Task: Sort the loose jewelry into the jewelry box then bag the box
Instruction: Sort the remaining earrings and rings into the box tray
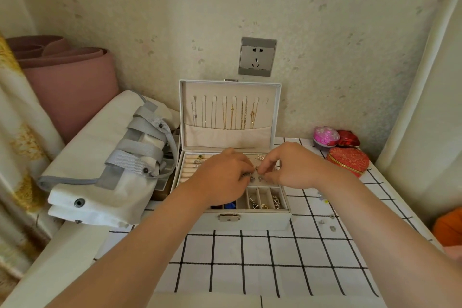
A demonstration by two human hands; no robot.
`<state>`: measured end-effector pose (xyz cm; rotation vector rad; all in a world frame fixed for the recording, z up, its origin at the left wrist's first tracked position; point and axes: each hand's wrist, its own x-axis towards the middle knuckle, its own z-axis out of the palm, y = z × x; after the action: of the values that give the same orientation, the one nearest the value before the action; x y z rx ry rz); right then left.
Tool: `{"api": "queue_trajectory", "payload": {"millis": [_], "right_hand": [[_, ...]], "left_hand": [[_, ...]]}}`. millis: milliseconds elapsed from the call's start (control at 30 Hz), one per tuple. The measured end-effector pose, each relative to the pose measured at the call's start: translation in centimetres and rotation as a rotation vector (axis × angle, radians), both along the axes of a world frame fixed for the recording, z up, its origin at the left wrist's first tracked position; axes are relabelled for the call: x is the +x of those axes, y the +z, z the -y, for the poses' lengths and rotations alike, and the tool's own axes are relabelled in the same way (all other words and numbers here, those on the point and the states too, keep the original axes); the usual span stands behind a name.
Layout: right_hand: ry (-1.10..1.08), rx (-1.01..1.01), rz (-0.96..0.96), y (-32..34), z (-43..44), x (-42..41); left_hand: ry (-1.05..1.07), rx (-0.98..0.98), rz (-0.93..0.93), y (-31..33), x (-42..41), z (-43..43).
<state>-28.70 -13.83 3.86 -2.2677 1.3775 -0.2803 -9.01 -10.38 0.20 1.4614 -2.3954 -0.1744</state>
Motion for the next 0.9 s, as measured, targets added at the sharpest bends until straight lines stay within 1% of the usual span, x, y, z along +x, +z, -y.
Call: {"api": "queue_trajectory", "payload": {"millis": [133, 333, 367, 433, 500, 567, 700, 800, 900], "right_hand": [[-0.013, -0.035, 0.015, -0.1, -0.1, 0.1], [0.019, -0.105, -0.018, -0.1, 0.0, 0.6], [0.01, -0.122, 0.028, 0.0, 0.0, 0.7], [-0.031, -0.114, 0.221, 0.3, 0.0, 1.1], [-0.066, -0.069, 0.406, 0.9, -0.1, 1.6], [-0.089, 0.0, 0.529, 1.3, -0.2, 2.2], [-0.135, 0.101, 0.688, 1.6, -0.6, 3.1], [-0.174, 0.15, 0.788, 1.8, -0.9, 3.9], [-0.223, 0.166, 0.89, 1.9, -1.2, 4.7]], "left_hand": [[0.033, 0.022, -0.067, 0.3, 0.1, 0.3], [0.15, 0.058, -0.339, 2.1, 1.5, 0.2], [0.155, 0.071, -0.385, 2.3, 1.6, 0.2], [0.149, 0.071, -0.467, 2.8, 1.8, 0.0], [0.139, 0.062, -0.557, 3.1, 1.8, -0.2], [0.133, 0.045, -0.647, 3.5, 1.6, -0.5], [0.17, -0.03, -0.757, 4.0, 1.6, -0.8], [0.167, -0.014, -0.837, 4.1, 2.1, -1.0], [0.167, -0.027, -0.875, 4.0, 2.5, -1.2]]}}
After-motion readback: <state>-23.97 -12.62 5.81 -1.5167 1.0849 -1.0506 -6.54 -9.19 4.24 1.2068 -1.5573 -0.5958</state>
